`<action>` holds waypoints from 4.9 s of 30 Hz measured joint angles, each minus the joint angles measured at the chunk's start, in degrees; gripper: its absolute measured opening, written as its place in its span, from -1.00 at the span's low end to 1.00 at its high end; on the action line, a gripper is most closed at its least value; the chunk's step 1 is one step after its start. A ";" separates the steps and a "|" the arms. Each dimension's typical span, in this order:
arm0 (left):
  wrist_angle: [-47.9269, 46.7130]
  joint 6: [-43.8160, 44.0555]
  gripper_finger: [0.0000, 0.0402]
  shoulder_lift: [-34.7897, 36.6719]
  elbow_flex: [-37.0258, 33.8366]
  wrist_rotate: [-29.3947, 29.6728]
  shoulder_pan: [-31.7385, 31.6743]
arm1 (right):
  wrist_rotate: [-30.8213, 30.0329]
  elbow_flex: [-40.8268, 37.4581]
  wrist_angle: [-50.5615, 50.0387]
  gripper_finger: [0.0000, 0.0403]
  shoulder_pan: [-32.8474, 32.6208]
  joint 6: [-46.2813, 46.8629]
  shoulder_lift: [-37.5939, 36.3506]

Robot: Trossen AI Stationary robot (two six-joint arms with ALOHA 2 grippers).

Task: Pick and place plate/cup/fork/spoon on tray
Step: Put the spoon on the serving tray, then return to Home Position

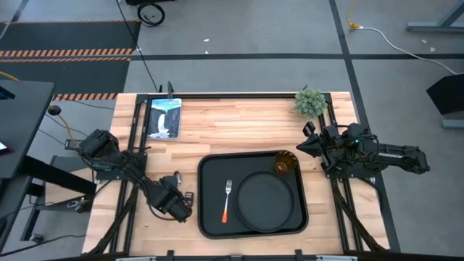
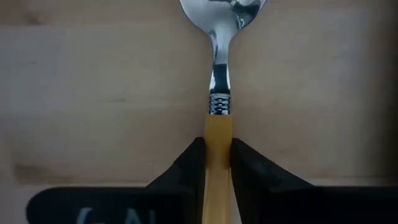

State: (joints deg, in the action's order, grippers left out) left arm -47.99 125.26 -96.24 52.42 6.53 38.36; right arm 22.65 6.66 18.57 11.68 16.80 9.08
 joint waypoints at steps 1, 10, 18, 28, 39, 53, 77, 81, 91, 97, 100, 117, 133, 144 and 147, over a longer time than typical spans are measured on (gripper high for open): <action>-0.01 0.17 -0.69 0.37 0.05 0.55 -0.08 | 0.00 0.00 0.00 -0.91 0.00 0.00 0.02; 0.73 0.37 -0.68 4.47 0.09 6.54 -1.43 | 0.00 0.00 0.05 -0.91 0.00 0.00 0.01; 9.98 -4.17 -0.67 5.83 0.15 13.48 -5.33 | -0.01 0.00 0.20 -0.91 0.00 0.00 0.00; 22.09 -14.88 -0.67 5.83 0.20 14.40 -10.75 | -0.01 0.00 0.18 -0.91 0.00 0.15 0.00; 32.66 -14.95 -0.67 -0.06 0.20 9.73 -11.23 | 0.00 0.00 0.21 -0.91 0.00 0.13 0.01; 36.71 -12.55 -0.67 -3.92 0.29 7.09 -9.45 | 0.00 0.00 0.25 -0.91 0.00 0.13 0.01; 31.03 -27.28 -0.14 4.55 0.22 9.18 -11.46 | 0.02 0.00 0.01 -0.91 0.61 -3.33 -2.22; 33.97 -43.79 -0.14 8.86 0.20 13.53 -13.02 | 1.09 -0.37 -0.40 -0.91 1.09 -6.21 -4.18; 64.63 -114.61 -0.14 10.98 0.26 34.14 -15.78 | -3.77 -6.29 4.51 -0.91 1.25 -8.84 -5.40; 72.16 -130.57 -0.14 10.96 0.26 38.82 -20.08 | -9.77 -6.27 3.61 -0.91 2.11 -12.31 -5.40; 72.55 -137.21 -0.14 10.96 0.24 38.85 -23.27 | -12.70 -6.27 3.50 -0.91 2.51 -12.22 -5.40; 89.09 -157.41 -0.15 11.71 0.20 -1.29 -38.30 | -20.06 -6.27 4.02 -0.91 2.82 -7.56 -5.38; 95.18 -130.12 -0.14 12.14 0.17 -3.76 -34.90 | -20.06 -6.27 4.04 -0.91 2.82 -7.56 -5.38; 76.93 -123.85 -0.14 16.97 0.05 -3.77 -33.58 | -20.04 -6.27 4.07 -0.91 2.82 -7.54 -5.35; 69.13 -122.57 -0.14 19.10 -1.48 -3.76 -33.19 | -20.04 -6.27 4.07 -0.91 2.81 -7.54 -5.35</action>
State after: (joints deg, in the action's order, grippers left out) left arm 21.13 2.68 -77.14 50.95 2.77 5.17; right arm 2.61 0.38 22.63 14.49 9.26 3.73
